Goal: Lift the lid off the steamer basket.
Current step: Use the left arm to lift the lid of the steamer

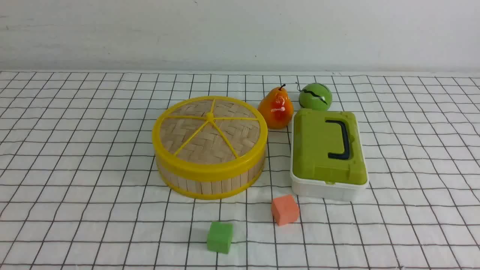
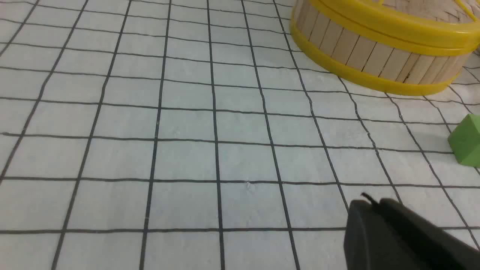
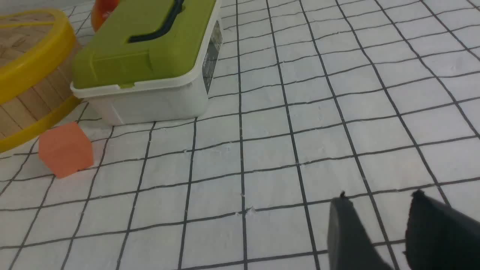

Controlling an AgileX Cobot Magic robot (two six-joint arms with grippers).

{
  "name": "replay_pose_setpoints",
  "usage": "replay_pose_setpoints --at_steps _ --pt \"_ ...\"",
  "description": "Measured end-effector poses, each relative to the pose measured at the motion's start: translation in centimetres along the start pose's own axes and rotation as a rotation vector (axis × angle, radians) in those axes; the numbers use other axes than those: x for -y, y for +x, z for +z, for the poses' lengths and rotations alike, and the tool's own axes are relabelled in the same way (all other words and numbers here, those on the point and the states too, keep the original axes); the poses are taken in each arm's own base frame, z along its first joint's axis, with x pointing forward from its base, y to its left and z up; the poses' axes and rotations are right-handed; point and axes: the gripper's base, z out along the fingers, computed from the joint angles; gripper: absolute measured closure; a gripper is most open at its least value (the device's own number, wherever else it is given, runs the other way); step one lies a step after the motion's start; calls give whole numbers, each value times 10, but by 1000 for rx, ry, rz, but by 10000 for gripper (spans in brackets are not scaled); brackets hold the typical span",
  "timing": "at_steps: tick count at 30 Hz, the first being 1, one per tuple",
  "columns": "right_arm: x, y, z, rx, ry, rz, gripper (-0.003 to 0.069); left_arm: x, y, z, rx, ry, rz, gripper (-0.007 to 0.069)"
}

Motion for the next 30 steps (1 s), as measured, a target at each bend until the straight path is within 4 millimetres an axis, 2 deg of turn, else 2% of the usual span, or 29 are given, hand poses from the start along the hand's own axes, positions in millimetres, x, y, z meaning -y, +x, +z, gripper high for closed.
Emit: replay_pose_setpoints --at_steps 30 --pt "0 0 0 0 0 0 419 0 0 0 0 -2 4 571"
